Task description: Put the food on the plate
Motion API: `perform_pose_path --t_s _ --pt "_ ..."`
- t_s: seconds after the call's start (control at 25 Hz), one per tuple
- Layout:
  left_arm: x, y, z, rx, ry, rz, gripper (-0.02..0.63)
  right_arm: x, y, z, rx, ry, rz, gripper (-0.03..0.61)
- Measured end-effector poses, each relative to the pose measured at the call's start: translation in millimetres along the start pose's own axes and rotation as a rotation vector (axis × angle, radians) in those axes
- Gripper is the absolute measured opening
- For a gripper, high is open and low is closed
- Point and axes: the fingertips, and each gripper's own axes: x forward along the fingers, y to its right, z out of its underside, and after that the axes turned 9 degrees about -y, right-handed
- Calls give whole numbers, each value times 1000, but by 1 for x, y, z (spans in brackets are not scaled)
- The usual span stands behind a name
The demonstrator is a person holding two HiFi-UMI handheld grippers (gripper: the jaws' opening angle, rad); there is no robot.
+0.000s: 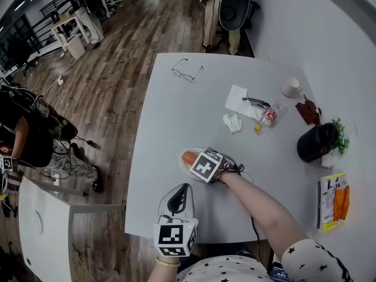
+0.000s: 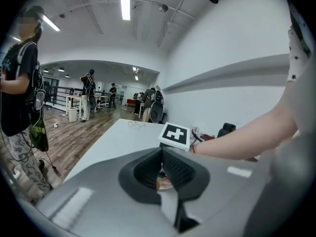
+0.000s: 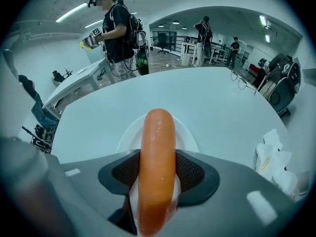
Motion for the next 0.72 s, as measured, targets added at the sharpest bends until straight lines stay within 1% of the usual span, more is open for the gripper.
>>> perform_pose_path --t_s 0.08,0.12,0.2,0.32,0.4,0.52,0.56,0.64,0.72 --pt "-1 1 0 3 0 -1 8 -3 0 -1 1 34 25 221" --pt "-3 1 0 4 1 -2 8 -6 1 -1 8 62 40 234" --pt "-5 2 0 7 5 -3 8 -17 1 -3 40 136 71 271" --pt "-10 3 1 9 5 -5 8 -47 -4 -4 114 269 105 275" --pt "-12 5 3 12 4 -6 8 -73 -17 -4 174 360 89 256" --pt "-15 8 6 20 1 -6 8 -110 -44 4 287 484 35 235" --pt "-16 8 7 22 -1 -8 8 -122 -51 8 327 524 38 214" --pt "-18 8 10 16 -9 -13 8 -143 -61 20 414 588 80 149" --pt "-20 8 14 10 -18 -16 8 -160 -70 37 510 634 133 56"
